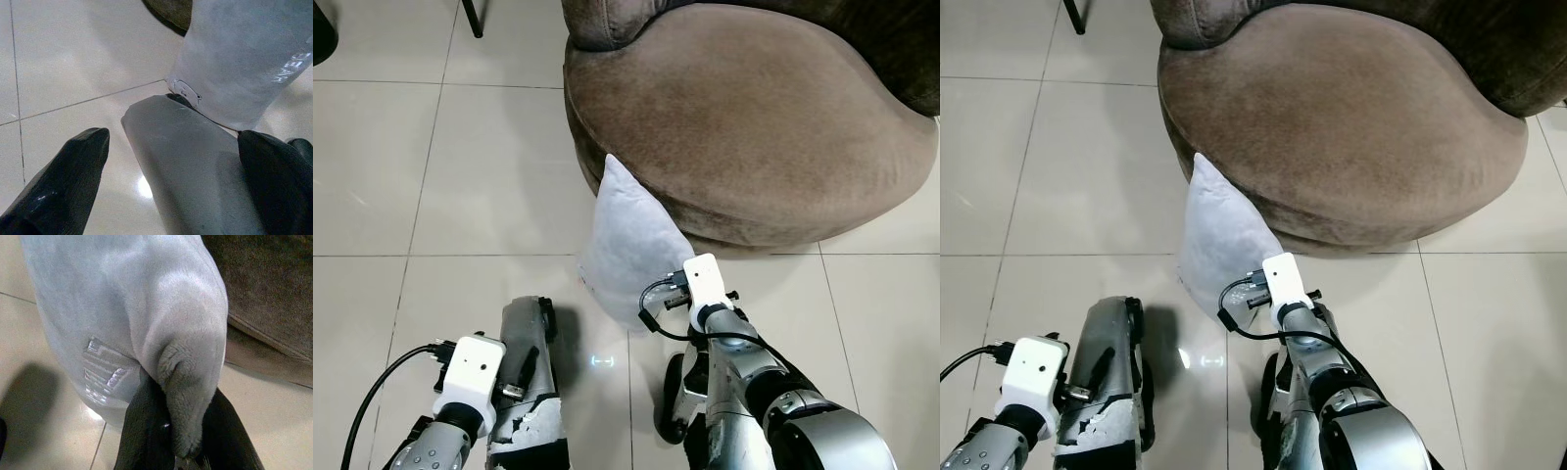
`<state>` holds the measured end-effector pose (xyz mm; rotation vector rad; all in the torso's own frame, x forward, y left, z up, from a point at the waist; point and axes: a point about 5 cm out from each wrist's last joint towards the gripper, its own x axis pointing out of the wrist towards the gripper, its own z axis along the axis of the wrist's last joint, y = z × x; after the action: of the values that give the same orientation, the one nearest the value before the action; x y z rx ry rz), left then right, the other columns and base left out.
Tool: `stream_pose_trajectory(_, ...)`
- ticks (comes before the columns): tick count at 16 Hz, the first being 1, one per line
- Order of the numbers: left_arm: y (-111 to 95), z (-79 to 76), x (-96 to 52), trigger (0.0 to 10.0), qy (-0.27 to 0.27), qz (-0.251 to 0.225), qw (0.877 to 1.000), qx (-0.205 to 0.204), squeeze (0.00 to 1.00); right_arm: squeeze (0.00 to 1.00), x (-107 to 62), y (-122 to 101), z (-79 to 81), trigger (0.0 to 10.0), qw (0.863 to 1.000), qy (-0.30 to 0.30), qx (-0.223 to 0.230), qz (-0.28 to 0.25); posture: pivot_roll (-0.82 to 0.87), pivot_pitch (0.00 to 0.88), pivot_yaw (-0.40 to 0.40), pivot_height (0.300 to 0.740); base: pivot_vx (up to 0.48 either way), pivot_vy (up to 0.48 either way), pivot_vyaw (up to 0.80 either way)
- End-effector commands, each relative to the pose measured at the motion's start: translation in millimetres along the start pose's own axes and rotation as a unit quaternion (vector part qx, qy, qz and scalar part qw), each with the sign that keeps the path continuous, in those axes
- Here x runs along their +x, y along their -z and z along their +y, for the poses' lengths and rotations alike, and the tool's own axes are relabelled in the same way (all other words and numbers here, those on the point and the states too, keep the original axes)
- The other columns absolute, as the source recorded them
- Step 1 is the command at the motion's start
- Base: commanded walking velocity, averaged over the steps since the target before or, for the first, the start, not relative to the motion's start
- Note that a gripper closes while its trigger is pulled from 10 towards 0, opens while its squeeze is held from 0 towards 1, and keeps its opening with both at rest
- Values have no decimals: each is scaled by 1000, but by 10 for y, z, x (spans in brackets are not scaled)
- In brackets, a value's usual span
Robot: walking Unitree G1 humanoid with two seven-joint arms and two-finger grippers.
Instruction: Move the pillow to the sofa from floor
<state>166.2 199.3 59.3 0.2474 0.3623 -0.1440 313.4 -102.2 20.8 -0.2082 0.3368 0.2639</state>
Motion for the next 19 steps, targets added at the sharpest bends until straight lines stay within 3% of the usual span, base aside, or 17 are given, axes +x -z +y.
stream_pose_trajectory(1, 88, -41, -10, 10000, 4, 20, 1000, -9, 0, 0, -16, 43, 19, 0, 1000, 2, 8, 5, 346, 374, -78, 550, 0, 0, 0)
stream_pose_trajectory(4, 48, -95, 215, 10000, 4, 5, 1000, -16, 0, 0, 46, -146, -35, 0, 1000, -3, 8, -26, 312, 283, -103, 550, 0, 0, 0)
stream_pose_trajectory(8, -103, -177, 648, 10000, 6, -28, 999, -38, 0, 0, 141, -566, -182, 0, 995, -9, 17, -97, 260, 130, -131, 550, 0, 0, 0)
stream_pose_trajectory(11, -235, -192, 957, 10000, 9, -45, 998, -41, 0, 0, 150, -760, -391, 0, 992, 7, 4, -129, 222, 27, -125, 550, 0, 0, 0)
stream_pose_trajectory(13, -362, -163, 1158, 10000, 15, -61, 997, -38, 0, 0, 114, -890, -621, 0, 986, 39, 7, -163, 185, 0, -89, 550, 0, 0, 0)
stream_pose_trajectory(19, -633, 90, 1399, 10000, 9, -89, 995, -40, 0, 0, -77, -710, -930, 0, 975, 109, 42, -191, 111, 0, -4, 550, 0, 0, 0)
